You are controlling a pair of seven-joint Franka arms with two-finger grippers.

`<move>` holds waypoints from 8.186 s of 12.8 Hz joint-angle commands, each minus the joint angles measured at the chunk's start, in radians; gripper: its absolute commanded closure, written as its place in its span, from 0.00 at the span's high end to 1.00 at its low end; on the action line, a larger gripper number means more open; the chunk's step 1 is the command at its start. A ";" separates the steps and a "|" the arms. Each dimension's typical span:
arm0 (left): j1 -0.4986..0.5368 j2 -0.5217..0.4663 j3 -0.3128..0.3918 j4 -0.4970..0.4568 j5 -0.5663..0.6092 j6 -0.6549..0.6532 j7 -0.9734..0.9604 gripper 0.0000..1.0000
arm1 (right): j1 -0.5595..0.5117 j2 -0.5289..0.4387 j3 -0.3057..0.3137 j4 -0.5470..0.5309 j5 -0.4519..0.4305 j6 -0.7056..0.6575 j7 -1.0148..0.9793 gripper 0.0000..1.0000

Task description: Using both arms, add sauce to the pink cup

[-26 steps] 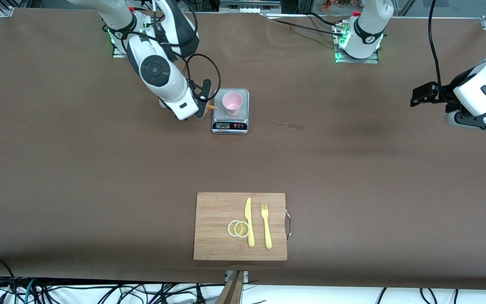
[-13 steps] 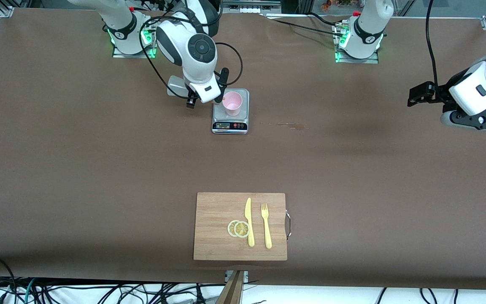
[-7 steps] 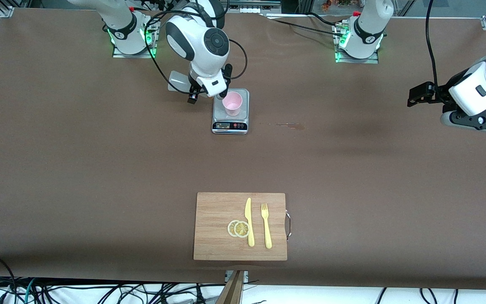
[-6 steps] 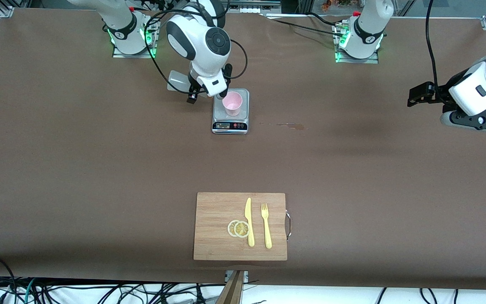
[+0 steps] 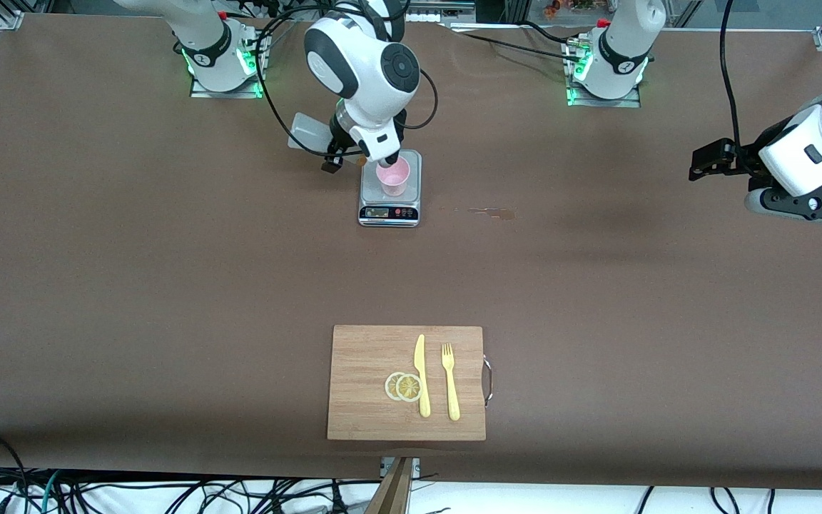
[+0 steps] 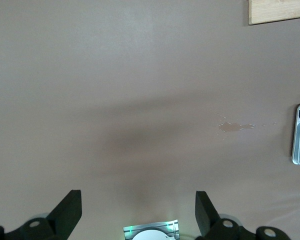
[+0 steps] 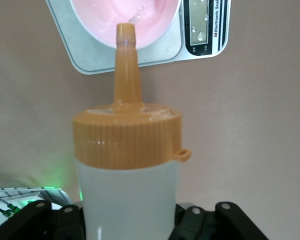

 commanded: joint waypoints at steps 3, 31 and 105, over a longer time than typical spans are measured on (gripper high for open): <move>-0.003 0.014 0.003 0.035 0.015 -0.025 0.019 1.00 | 0.036 0.070 0.004 0.110 -0.052 -0.113 0.057 0.16; -0.003 0.014 0.003 0.035 0.012 -0.025 0.021 1.00 | -0.283 0.028 -0.527 0.045 0.848 0.013 -1.301 0.18; -0.008 0.020 0.000 0.038 0.016 -0.024 -0.010 1.00 | -0.583 -0.237 -0.257 0.336 0.286 -0.294 -0.006 1.00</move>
